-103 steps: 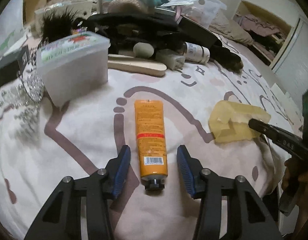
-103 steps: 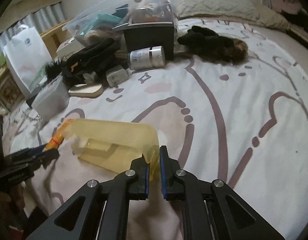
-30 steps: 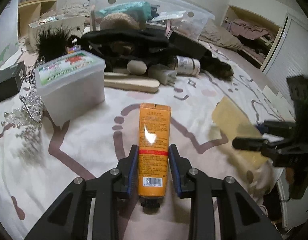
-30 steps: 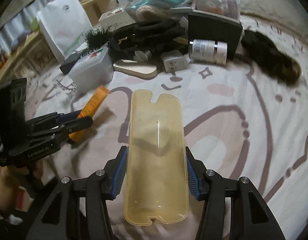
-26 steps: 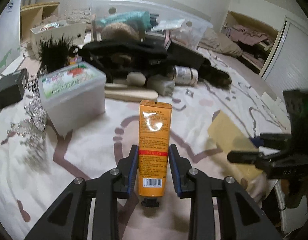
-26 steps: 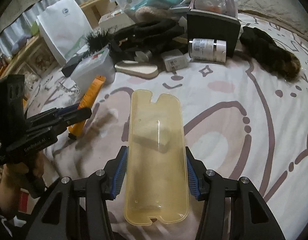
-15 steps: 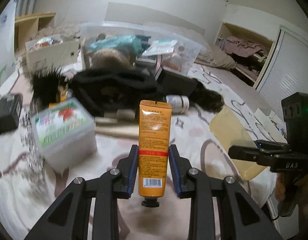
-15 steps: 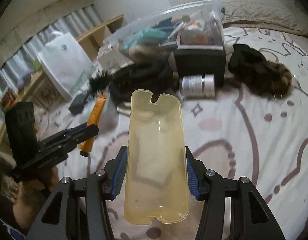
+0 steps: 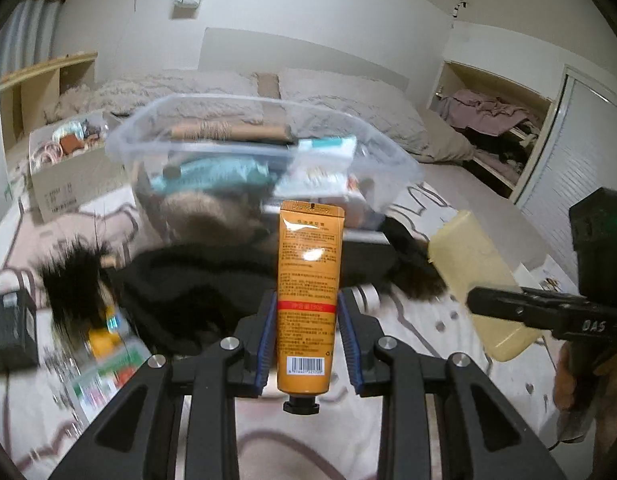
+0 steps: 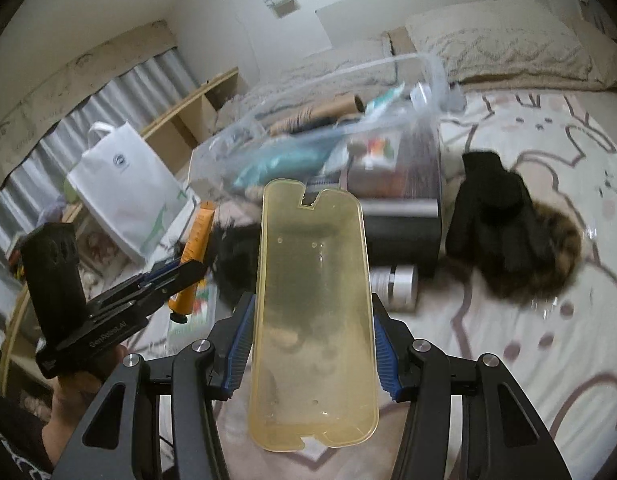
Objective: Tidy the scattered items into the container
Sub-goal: 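Carry the orange tube and yellow case over the clear container with both tools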
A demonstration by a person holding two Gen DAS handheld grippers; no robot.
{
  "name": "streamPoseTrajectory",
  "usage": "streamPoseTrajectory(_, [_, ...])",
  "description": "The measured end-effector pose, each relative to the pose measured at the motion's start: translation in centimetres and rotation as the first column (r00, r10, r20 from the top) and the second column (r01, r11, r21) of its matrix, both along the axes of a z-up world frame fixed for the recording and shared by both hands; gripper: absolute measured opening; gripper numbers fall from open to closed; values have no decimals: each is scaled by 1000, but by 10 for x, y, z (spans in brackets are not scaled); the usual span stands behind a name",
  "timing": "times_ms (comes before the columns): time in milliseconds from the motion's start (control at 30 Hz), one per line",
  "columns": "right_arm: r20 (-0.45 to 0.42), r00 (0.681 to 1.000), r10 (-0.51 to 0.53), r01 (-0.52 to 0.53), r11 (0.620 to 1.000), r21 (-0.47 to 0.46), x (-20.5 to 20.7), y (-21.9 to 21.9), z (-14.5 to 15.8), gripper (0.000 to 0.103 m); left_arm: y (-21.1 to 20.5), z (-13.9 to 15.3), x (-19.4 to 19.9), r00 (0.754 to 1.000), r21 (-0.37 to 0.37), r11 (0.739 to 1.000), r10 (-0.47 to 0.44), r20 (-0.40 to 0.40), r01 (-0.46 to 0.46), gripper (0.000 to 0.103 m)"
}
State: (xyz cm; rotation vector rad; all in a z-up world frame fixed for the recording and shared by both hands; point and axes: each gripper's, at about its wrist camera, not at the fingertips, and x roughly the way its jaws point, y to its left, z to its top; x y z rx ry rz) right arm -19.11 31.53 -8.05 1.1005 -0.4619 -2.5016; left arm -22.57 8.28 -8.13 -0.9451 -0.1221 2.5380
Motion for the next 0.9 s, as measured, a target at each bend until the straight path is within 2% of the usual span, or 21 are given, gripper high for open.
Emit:
streamPoseTrajectory(467, [-59,998,35,-33,999,37,-95,11,52,54,-21,54,-94,996,8,997,72,-51,-71,30])
streamPoseTrajectory(700, [-62,997,37,-36,999,13,-141,7,62,54,-31,64,-134,993,-29,996,86,-86,-88,30])
streamPoseTrajectory(900, [-67,997,50,-49,999,7,-172,0,66,54,-44,62,-171,990,-71,990,112,-88,-118,30])
